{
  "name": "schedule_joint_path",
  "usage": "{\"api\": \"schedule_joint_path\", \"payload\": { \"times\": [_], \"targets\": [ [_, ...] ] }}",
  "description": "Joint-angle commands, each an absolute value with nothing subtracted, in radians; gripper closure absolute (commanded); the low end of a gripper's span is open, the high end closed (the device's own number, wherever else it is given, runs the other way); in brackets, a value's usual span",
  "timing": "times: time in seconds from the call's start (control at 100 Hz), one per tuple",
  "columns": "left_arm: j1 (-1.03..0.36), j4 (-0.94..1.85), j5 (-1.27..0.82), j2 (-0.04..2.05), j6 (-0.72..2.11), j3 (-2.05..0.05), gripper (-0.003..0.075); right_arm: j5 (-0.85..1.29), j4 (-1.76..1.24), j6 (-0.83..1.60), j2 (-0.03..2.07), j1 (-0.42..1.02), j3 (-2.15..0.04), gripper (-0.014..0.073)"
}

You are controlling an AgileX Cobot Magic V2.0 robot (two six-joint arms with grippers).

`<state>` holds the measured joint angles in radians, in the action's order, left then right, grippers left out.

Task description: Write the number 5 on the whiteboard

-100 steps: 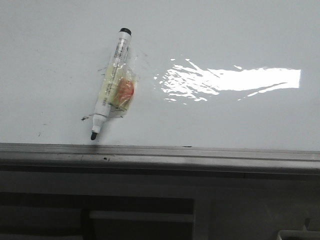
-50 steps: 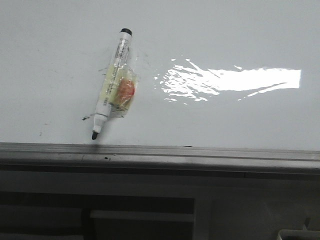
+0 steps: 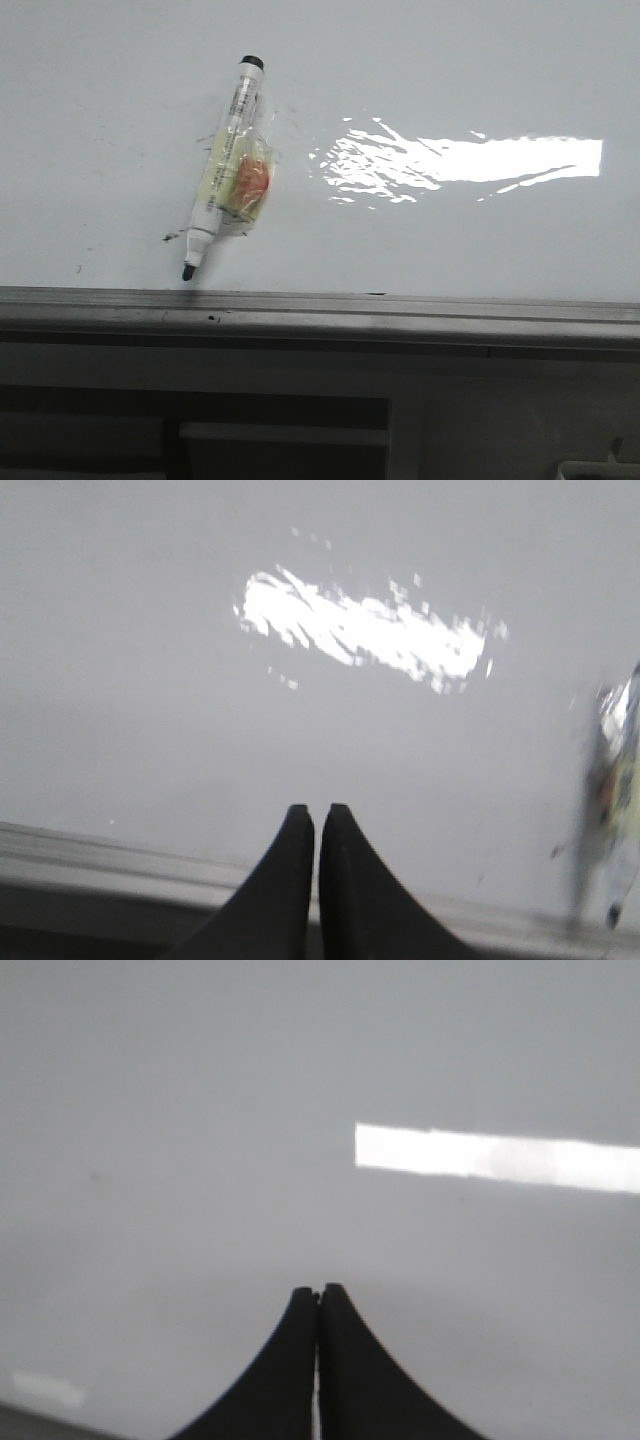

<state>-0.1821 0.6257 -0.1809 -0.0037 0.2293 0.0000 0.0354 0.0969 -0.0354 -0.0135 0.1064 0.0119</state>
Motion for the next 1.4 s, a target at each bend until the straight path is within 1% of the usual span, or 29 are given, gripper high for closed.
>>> {"api": "schedule_joint_path", "payload": {
  "times": [0.0, 0.15, 0.26, 0.33, 0.41, 0.54, 0.62, 0.68, 0.73, 0.77, 0.82, 0.85, 0.93, 0.99, 1.08, 1.18, 1.39],
  "targets": [
    [-0.177, 0.822, -0.031, -0.030, 0.222, 0.024, 0.0741, -0.120, -0.008, -0.033, -0.028, 0.107, 0.033, 0.0643],
    [-0.177, 0.953, 0.040, -0.030, 0.222, 0.024, 0.0741, -0.097, -0.178, -0.033, -0.028, 0.107, 0.033, 0.0643],
    [-0.177, 1.127, 0.045, -0.030, 0.222, 0.024, 0.0741, -0.106, -0.266, -0.033, -0.028, 0.107, 0.027, 0.0643],
    [-0.177, 1.117, 0.039, -0.030, 0.228, 0.006, 0.0741, -0.129, -0.329, -0.033, -0.028, 0.107, 0.004, 0.0643],
    [-0.184, 0.985, 0.000, -0.022, 0.237, -0.051, 0.0741, -0.133, -0.329, -0.033, -0.026, 0.107, -0.041, 0.0643],
    [-0.175, 0.577, -0.119, 0.087, 0.238, -0.229, 0.0740, -0.094, -0.272, -0.033, 0.008, 0.107, -0.143, 0.0643],
    [-0.169, 0.437, -0.212, 0.204, 0.238, -0.355, 0.0739, 0.034, -0.193, -0.033, 0.054, 0.107, -0.219, 0.0641],
    [-0.169, 0.422, -0.282, 0.297, 0.238, -0.432, 0.0732, 0.143, -0.162, -0.033, 0.103, 0.107, -0.285, 0.0626],
    [-0.169, 0.437, -0.341, 0.376, 0.238, -0.491, 0.0701, 0.252, -0.157, -0.031, 0.145, 0.107, -0.335, 0.0594],
    [-0.171, 0.471, -0.386, 0.440, 0.238, -0.533, 0.0655, 0.313, -0.157, -0.014, 0.182, 0.107, -0.373, 0.0564],
    [-0.173, 0.506, -0.427, 0.506, 0.238, -0.571, 0.0583, 0.382, -0.157, 0.024, 0.224, 0.107, -0.412, 0.0510],
    [-0.181, 0.518, -0.441, 0.547, 0.248, -0.585, 0.0522, 0.419, -0.157, 0.057, 0.245, 0.107, -0.432, 0.0465],
    [-0.226, 0.570, -0.441, 0.620, 0.312, -0.600, 0.0394, 0.457, -0.157, 0.109, 0.299, 0.107, -0.475, 0.0363],
    [-0.276, 0.617, -0.447, 0.675, 0.393, -0.601, 0.0339, 0.459, -0.157, 0.111, 0.329, 0.107, -0.501, 0.0293],
    [-0.364, 0.646, -0.460, 0.755, 0.442, -0.601, 0.0340, 0.459, -0.163, 0.111, 0.361, 0.107, -0.521, 0.0246],
    [-0.498, 0.663, -0.427, 0.857, 0.440, -0.601, 0.0348, 0.457, -0.171, 0.111, 0.379, 0.107, -0.525, 0.0246],
    [-0.724, 0.743, -0.169, 1.034, 0.440, -0.601, 0.0352, 0.458, -0.171, 0.111, 0.381, 0.107, -0.525, 0.0246]
  ]
}}
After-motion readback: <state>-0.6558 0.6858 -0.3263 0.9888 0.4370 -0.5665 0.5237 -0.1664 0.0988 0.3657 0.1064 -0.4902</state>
